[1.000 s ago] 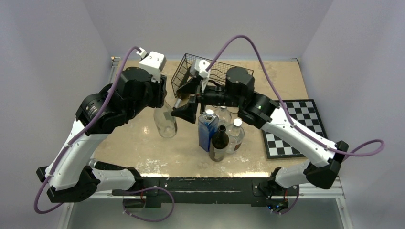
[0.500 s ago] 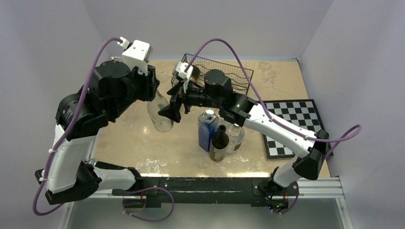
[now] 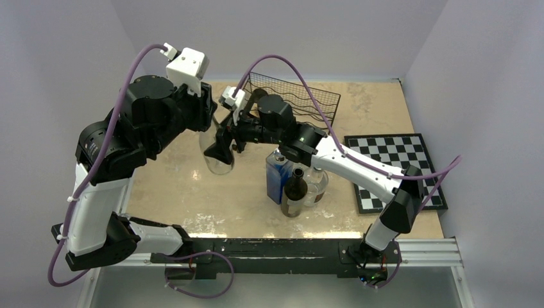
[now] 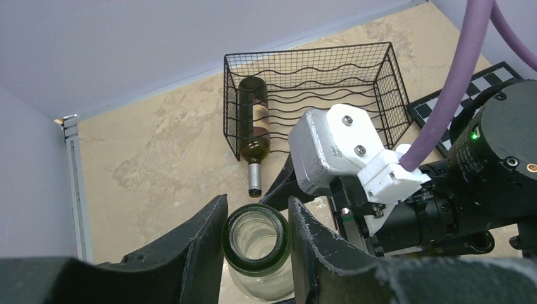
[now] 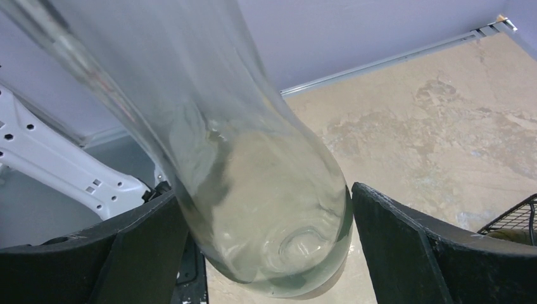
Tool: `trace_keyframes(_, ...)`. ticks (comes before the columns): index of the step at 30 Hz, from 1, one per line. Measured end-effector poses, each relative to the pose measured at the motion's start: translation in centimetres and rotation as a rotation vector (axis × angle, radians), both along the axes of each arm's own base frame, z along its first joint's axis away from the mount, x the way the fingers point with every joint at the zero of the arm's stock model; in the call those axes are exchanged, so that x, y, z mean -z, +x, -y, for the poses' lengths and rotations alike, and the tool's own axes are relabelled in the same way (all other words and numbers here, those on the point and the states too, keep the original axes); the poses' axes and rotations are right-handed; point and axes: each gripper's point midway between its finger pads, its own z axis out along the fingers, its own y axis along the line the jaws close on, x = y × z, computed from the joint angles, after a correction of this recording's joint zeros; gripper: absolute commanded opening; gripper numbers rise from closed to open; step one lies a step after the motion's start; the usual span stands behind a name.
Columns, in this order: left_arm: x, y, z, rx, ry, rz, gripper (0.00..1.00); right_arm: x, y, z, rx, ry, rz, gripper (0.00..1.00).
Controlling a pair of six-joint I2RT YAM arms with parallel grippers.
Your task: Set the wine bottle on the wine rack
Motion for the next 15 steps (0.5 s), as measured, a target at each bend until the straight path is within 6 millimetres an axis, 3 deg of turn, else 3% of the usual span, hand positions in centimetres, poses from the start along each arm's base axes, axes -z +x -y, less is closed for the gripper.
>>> trace_keyframes(7, -0.3, -0.1, 0.1, 0.013, -0.005, 0.006, 0.0, -0.9, 0.4, -0.7, -0.001, 0.049, 0.03, 0.98)
trace_keyframes(13, -0.6, -0.2, 0.1, 0.022, -0.012, 0.014, 0.0, -2.3, 0.8, -1.2, 0.001, 0.115, 0.074, 0.83)
trace_keyframes(15, -0.7, -0.2, 0.1, 0.023, -0.009, 0.017, 0.0, -2.3, 0.9, -1.3, 0.003, 0.124, 0.079, 0.84)
